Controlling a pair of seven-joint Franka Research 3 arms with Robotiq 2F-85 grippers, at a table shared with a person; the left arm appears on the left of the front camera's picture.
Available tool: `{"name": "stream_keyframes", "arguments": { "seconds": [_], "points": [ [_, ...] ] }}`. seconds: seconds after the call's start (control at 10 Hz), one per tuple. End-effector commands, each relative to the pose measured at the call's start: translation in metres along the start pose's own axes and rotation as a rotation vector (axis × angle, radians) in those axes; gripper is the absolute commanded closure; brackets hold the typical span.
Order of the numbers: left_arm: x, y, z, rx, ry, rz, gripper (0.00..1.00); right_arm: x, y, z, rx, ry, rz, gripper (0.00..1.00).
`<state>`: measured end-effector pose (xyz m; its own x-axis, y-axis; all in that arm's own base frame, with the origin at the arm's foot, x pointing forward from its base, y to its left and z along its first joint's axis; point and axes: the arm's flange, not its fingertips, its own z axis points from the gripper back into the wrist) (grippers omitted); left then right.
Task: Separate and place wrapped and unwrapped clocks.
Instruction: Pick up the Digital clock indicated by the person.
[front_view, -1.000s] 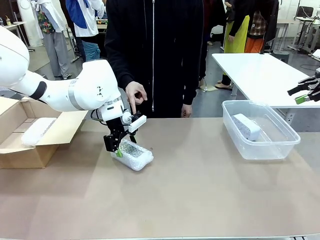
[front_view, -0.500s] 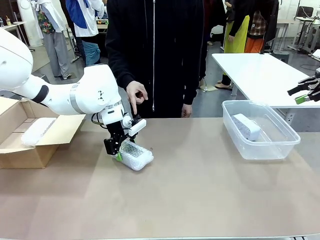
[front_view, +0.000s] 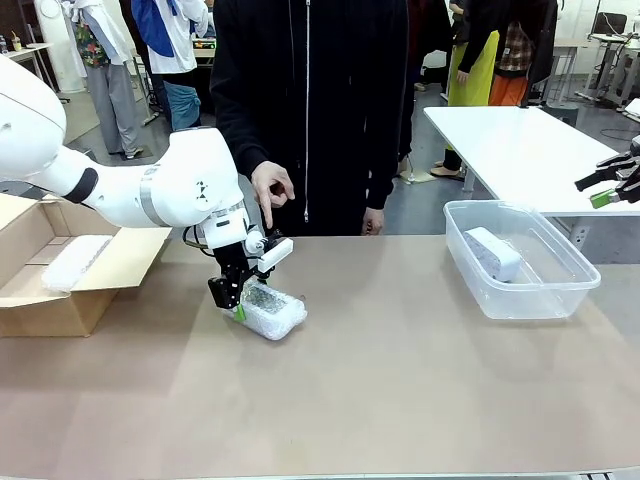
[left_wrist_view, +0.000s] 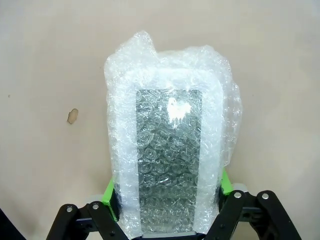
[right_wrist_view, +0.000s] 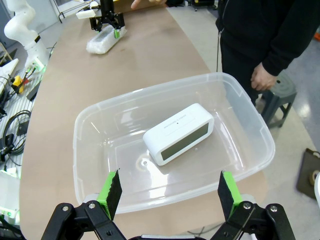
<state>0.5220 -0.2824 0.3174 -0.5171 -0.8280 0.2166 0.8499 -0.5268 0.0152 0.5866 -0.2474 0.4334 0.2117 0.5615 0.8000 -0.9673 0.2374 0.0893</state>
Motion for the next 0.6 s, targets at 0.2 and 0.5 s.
{"name": "stream_keyframes", "arguments": {
  "seconds": [0.2,0.5],
  "points": [
    [-0.006,-0.001,-0.007,-0.028,0.026,0.043,0.79,0.000,0.000,-0.001,-0.003,-0.001,0.000,0.00],
    [-0.009,0.005,0.009,-0.036,0.017,0.169,0.85,0.000,0.000,-0.001,-0.003,-0.001,0.000,0.00]
  ]
}}
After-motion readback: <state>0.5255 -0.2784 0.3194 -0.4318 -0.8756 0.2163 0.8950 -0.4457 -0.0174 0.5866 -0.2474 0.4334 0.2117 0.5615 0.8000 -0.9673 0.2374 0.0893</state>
